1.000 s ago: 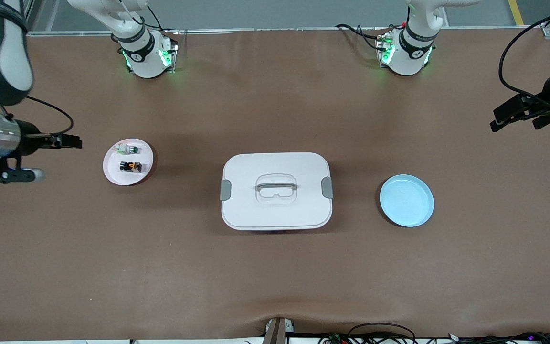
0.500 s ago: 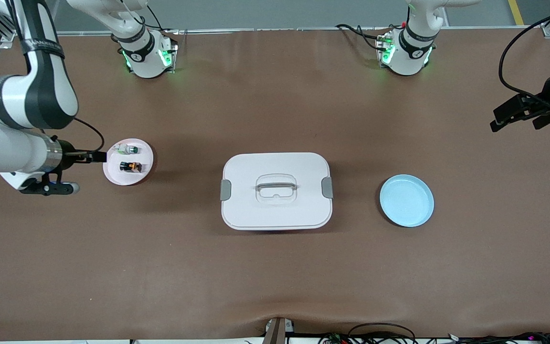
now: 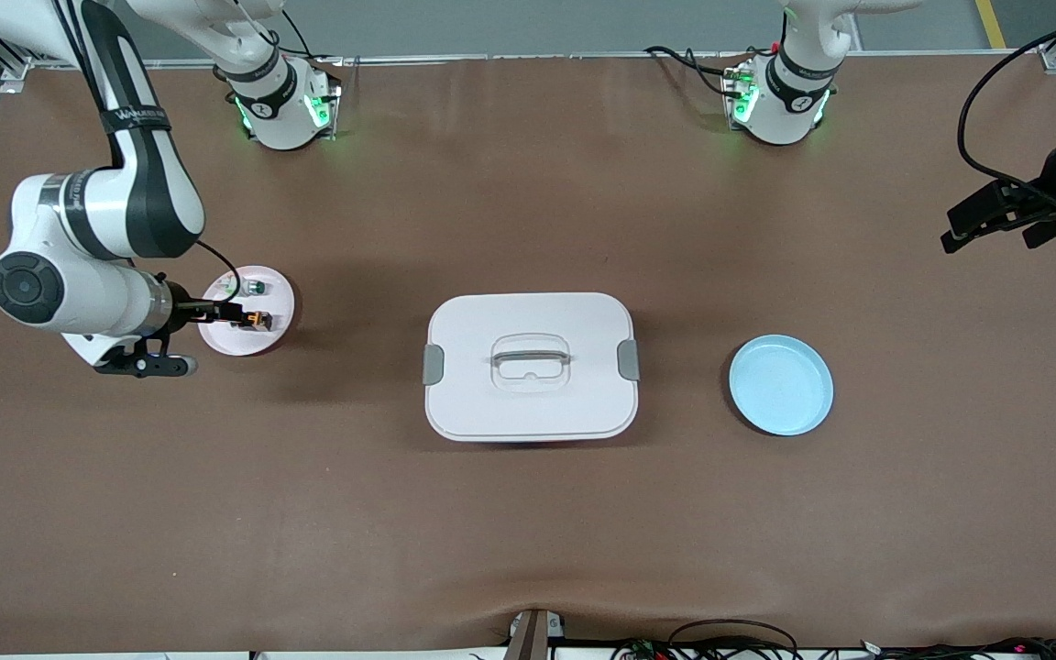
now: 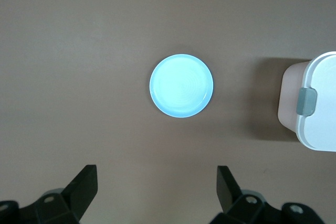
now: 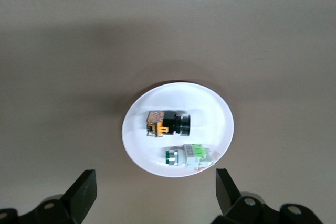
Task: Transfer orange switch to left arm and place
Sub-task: 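Move the right gripper over the white dish toward the orange switch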
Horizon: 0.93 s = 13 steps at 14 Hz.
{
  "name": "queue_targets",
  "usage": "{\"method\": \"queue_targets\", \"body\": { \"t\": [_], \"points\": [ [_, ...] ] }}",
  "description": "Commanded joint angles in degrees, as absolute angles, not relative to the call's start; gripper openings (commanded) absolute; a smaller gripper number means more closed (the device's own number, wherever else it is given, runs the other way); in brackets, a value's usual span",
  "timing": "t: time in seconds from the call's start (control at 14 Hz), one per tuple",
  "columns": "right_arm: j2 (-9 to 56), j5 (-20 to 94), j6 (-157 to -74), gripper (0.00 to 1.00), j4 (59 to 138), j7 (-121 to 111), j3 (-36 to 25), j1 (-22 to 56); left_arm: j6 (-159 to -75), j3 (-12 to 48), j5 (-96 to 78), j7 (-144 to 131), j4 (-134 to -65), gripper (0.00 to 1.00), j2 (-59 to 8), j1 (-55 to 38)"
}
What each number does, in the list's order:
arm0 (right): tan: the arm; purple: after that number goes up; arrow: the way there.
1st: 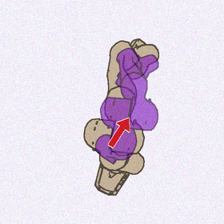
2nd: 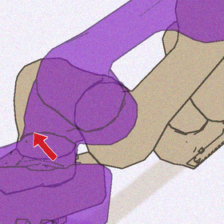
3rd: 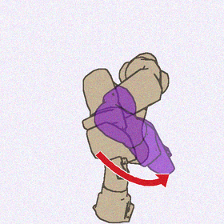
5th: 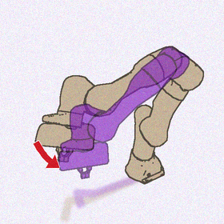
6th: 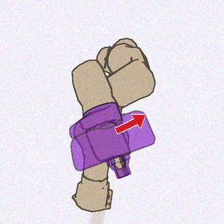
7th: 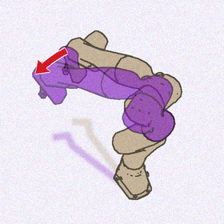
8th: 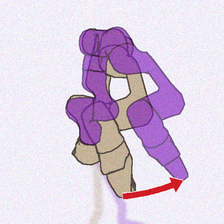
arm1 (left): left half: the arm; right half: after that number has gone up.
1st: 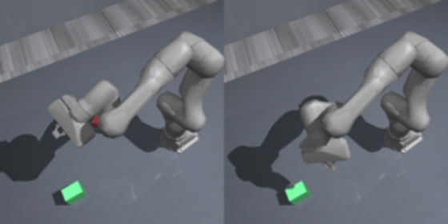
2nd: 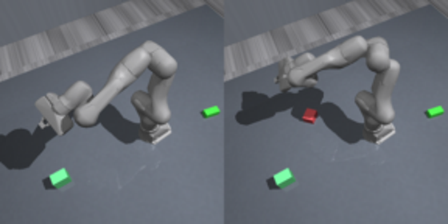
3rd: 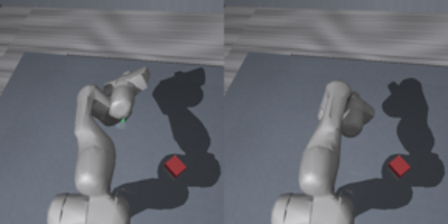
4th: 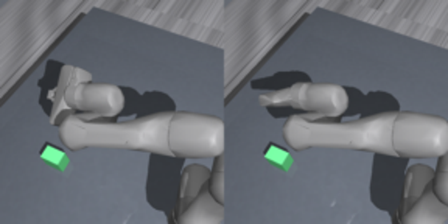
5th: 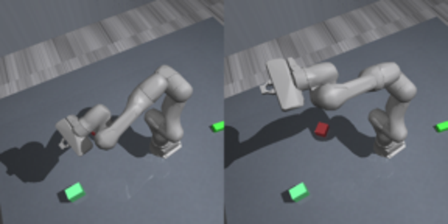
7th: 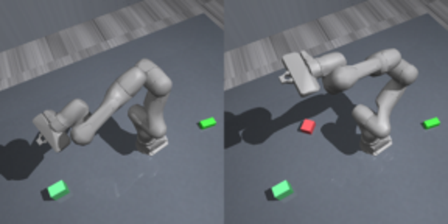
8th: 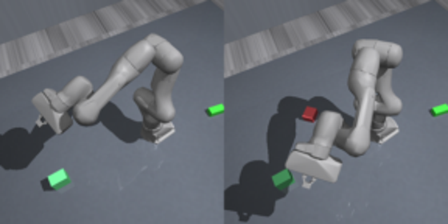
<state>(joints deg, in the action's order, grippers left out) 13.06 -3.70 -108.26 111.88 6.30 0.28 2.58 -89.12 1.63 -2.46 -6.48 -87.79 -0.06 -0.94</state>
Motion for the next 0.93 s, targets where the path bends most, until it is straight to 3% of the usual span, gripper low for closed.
{"method": "queue_targets", "body": {
  "t": [0.0, 0.43, 0.86],
  "points": [
    [11.78, -5.97, -113.7, 1.0, 117.05, 7.29, 0.35, 2.2, -88.77, 1.49, -3.34, -5.36, -87.01, 1.0, -0.35, -0.97],
    [11.78, -6.15, -126.02, 1.0, 126.2, 7.29, 0.26, 2.11, -88.77, 1.49, -3.34, -5.36, -86.92, 1.0, -0.53, -0.97],
    [11.95, -8.87, -130.68, 1.0, 129.63, 7.29, 0.18, 2.02, -88.77, 1.49, -3.34, -5.27, -86.92, 1.0, -0.53, -0.88]
  ]
}}
